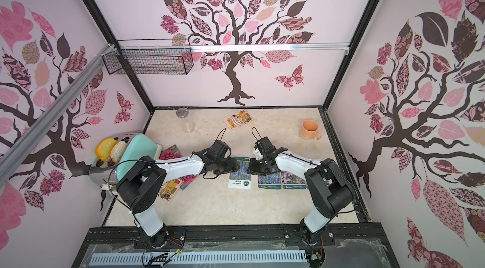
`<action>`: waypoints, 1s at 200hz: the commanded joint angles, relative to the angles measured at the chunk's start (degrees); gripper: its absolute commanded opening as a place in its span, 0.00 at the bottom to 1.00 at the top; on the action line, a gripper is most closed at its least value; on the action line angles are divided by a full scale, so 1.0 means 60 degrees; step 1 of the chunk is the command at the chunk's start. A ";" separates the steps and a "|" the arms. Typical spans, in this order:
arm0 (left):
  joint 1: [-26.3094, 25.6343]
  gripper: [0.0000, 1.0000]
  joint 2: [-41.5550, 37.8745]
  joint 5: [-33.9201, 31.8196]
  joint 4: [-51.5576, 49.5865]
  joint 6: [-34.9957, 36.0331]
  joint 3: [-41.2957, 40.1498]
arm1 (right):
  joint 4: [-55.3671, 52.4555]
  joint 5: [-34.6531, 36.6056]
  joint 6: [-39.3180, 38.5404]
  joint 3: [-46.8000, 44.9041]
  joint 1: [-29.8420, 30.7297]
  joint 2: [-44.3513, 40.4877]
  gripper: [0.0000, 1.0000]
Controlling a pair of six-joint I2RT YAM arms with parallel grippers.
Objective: Arrange the seed packets in a row
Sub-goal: Place the seed packet at the center of the board.
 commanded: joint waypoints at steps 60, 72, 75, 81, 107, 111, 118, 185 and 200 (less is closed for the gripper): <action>-0.0553 0.74 0.0681 -0.0117 -0.0272 -0.0356 0.0110 | 0.0009 -0.0051 -0.0203 -0.0446 -0.0323 -0.0264 0.37; -0.0561 0.74 0.0712 -0.0117 -0.0227 -0.0412 0.0095 | 0.0040 -0.0084 -0.0204 -0.0494 -0.0337 -0.0239 0.37; -0.0572 0.74 0.0714 -0.0117 -0.0233 -0.0427 0.0093 | 0.0047 -0.0084 -0.0213 -0.0494 -0.0338 -0.0232 0.37; -0.0575 0.74 0.0724 -0.0117 -0.0233 -0.0428 0.0094 | 0.0054 -0.0084 -0.0228 -0.0508 -0.0338 -0.0209 0.37; -0.0584 0.74 0.0698 -0.0139 -0.0213 -0.0446 0.0107 | 0.0084 -0.0142 -0.0263 -0.0452 -0.0353 -0.0147 0.36; -0.0584 0.74 0.0713 -0.0121 -0.0211 -0.0419 0.0120 | 0.0084 -0.0156 -0.0277 -0.0443 -0.0353 -0.0147 0.36; -0.0590 0.74 0.0749 -0.0117 -0.0217 -0.0407 0.0175 | 0.0070 -0.0157 -0.0274 -0.0411 -0.0353 -0.0158 0.36; -0.0757 0.74 0.0961 0.0013 -0.0160 -0.0468 0.0384 | -0.0275 0.0121 -0.0328 -0.0241 -0.0410 -0.0593 0.36; -0.0779 0.74 0.0949 -0.0014 -0.0175 -0.0490 0.0390 | -0.0348 0.0164 -0.0360 -0.0219 -0.0426 -0.0641 0.36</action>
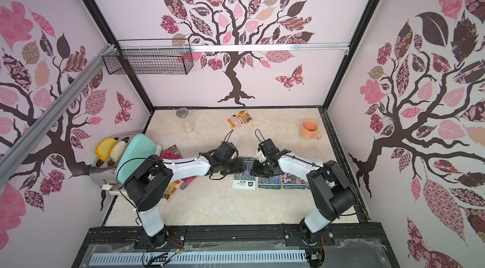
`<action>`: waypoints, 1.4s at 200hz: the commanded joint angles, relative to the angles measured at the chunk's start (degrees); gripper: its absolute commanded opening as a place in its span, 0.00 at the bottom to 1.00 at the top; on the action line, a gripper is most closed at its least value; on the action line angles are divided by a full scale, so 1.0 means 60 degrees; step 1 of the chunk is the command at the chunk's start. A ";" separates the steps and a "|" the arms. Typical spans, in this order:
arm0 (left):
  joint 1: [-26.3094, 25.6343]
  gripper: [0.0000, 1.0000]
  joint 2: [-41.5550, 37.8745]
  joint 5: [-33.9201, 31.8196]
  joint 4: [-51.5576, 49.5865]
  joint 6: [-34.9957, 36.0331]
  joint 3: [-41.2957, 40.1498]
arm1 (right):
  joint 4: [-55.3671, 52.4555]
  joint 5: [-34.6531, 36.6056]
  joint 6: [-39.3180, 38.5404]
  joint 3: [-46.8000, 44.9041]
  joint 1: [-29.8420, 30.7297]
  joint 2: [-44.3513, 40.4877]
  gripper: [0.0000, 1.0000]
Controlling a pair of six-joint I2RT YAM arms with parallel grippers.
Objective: Arrange the seed packets in a row
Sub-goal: Place the seed packet at the center of the board.
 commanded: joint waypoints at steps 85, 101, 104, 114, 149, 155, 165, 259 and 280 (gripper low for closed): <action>-0.0255 0.74 0.0293 0.0031 -0.0460 -0.0319 -0.0159 | -0.0454 0.0154 -0.0241 0.0276 -0.0142 -0.0424 0.36; -0.0289 0.74 0.0366 -0.0052 -0.0621 -0.0265 -0.0078 | -0.0442 0.0121 -0.0259 0.0294 -0.0142 -0.0442 0.36; -0.0289 0.74 0.0374 -0.0072 -0.0672 -0.0271 -0.0061 | -0.0440 0.0118 -0.0245 0.0302 -0.0138 -0.0442 0.36; -0.0289 0.74 0.0419 -0.0118 -0.0667 -0.0251 -0.0080 | -0.0454 0.0117 -0.0255 0.0329 -0.0153 -0.0441 0.36; -0.0289 0.75 0.0338 -0.0226 -0.0615 -0.0311 -0.0276 | -0.0426 0.0088 -0.0285 0.0360 -0.0151 -0.0442 0.37; -0.0289 0.75 0.0320 -0.0297 -0.0669 -0.0290 -0.0276 | -0.0425 0.0081 -0.0285 0.0360 -0.0156 -0.0431 0.37; -0.0289 0.76 0.0243 -0.0425 -0.0823 -0.0232 -0.0218 | -0.0411 0.0045 -0.0300 0.0390 -0.0149 -0.0402 0.37; 0.1335 0.83 -0.1870 -0.1248 -0.1703 0.0158 -0.1377 | -0.0306 -0.0364 -0.0460 0.1125 -0.0141 0.0277 0.38; 0.2094 0.85 -0.3125 -0.1619 -0.2396 0.0538 -0.1757 | -0.0396 -0.0470 -0.0418 0.1906 0.0041 0.0882 0.38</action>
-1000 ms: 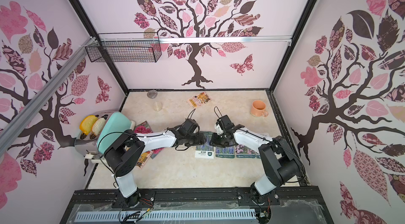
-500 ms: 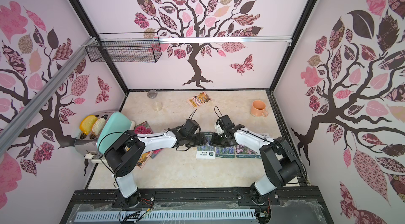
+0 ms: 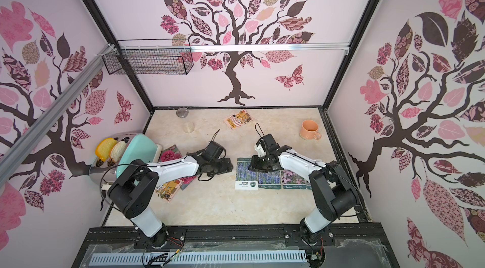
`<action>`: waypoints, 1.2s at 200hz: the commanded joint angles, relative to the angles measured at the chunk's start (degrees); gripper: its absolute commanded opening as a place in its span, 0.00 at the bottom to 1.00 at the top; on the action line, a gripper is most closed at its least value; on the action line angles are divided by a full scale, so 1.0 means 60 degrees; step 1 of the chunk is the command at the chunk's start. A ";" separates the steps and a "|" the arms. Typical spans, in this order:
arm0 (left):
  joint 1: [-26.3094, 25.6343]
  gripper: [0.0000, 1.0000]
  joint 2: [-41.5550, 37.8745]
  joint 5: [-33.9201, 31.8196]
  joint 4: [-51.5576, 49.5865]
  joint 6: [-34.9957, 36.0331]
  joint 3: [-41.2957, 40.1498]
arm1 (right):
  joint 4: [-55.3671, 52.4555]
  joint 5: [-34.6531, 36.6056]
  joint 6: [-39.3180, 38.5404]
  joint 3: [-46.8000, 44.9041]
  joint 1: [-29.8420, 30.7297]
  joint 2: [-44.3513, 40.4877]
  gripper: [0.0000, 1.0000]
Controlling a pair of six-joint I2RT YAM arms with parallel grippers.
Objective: Arrange the seed packets in a row
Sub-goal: Place the seed packet at the center of the board, then pick up the seed packet from the center of the board.
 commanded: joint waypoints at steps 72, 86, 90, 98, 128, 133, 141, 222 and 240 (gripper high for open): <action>0.3301 0.90 -0.3972 -0.0592 -0.2611 0.1213 -0.1280 | -0.0111 -0.0878 0.0214 0.3553 0.1572 0.2966 0.39; 0.3710 0.90 -0.3944 -0.0423 -0.2558 0.1433 -0.1437 | -0.0093 -0.0925 0.0239 0.3822 0.1783 0.3282 0.39; 0.3813 0.90 -0.3902 -0.0372 -0.2532 0.1461 -0.1466 | -0.0093 -0.0972 0.0227 0.3881 0.1850 0.3364 0.39; 0.4014 0.90 -0.3767 -0.0230 -0.2480 0.1532 -0.1504 | -0.0080 -0.1022 0.0286 0.3985 0.1981 0.3516 0.39; 0.4492 0.89 -0.3251 0.0299 -0.2055 0.1695 -0.1544 | 0.0220 -0.1208 0.0647 0.4295 0.2421 0.4093 0.40; 0.4487 0.89 -0.3217 0.0334 -0.1955 0.1697 -0.1563 | 0.0281 -0.1258 0.0707 0.4354 0.2474 0.4195 0.41; 0.4486 0.89 -0.3173 0.0390 -0.1831 0.1705 -0.1589 | 0.0370 -0.1321 0.0770 0.4473 0.2541 0.4364 0.41; 0.4498 0.82 -0.1916 0.0258 -0.1396 0.1652 -0.1761 | 0.0348 -0.1400 0.0983 0.6254 0.2634 0.6039 0.42; 0.4512 0.79 -0.1769 0.0299 -0.1223 0.1586 -0.1808 | 0.0347 -0.1488 0.1035 0.6539 0.2638 0.6363 0.42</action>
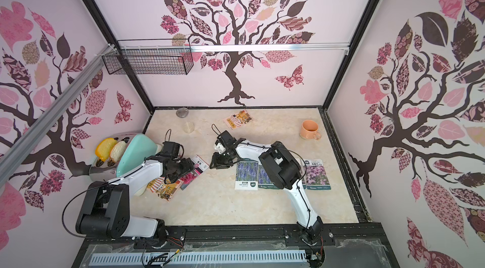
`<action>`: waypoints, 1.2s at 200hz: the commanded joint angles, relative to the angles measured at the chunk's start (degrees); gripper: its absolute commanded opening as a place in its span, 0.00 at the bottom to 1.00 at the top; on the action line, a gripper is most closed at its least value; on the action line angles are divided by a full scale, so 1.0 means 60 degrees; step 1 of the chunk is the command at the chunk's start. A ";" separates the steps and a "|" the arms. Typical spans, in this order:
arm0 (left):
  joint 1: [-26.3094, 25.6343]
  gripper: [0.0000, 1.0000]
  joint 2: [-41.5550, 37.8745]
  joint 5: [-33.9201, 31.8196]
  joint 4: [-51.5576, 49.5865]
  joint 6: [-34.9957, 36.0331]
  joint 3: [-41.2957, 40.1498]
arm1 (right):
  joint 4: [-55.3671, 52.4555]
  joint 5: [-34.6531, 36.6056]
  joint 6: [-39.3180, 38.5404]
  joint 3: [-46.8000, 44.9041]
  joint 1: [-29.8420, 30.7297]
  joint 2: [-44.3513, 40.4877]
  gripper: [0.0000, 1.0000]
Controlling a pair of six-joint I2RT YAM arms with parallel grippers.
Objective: Arrange the seed packets in a row
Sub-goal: Pick up the seed packet from the center of the board.
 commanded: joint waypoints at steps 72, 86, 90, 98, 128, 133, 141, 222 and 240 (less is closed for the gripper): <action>0.0073 0.60 0.1690 0.0428 0.0930 0.0197 0.0062 | 0.0526 -0.0583 0.0485 0.0739 0.0004 0.1111 0.42; 0.0074 0.59 0.1963 0.0564 0.1013 0.0188 0.0122 | 0.0565 -0.0567 0.0495 0.0739 0.0003 0.1140 0.42; 0.0080 0.58 0.2002 0.0639 0.1071 0.0211 0.0125 | 0.0571 -0.0584 0.0501 0.0763 0.0003 0.1147 0.42; 0.0076 0.58 0.2100 0.0706 0.1106 0.0221 0.0144 | 0.0637 -0.0542 0.0503 0.0762 0.0003 0.1135 0.42; 0.0077 0.56 0.2293 0.0779 0.1108 0.0268 0.0207 | 0.0543 -0.0278 0.0569 0.1042 -0.0045 0.1221 0.42; 0.0073 0.56 0.2306 0.0779 0.1092 0.0311 0.0232 | 0.0403 -0.0060 0.0554 0.1059 -0.0088 0.1176 0.42; 0.0086 0.55 0.2323 0.0779 0.1010 0.0309 0.0276 | 0.0313 0.0261 0.0554 0.0988 -0.0178 0.1047 0.42; 0.0083 0.55 0.2498 0.0896 0.0954 0.0424 0.0461 | -0.0311 0.0469 0.0200 0.1659 -0.1511 0.1470 0.44; 0.0084 0.55 0.2587 0.0922 0.0965 0.0438 0.0504 | -0.0359 0.0265 0.0230 0.2015 -0.1495 0.1864 0.44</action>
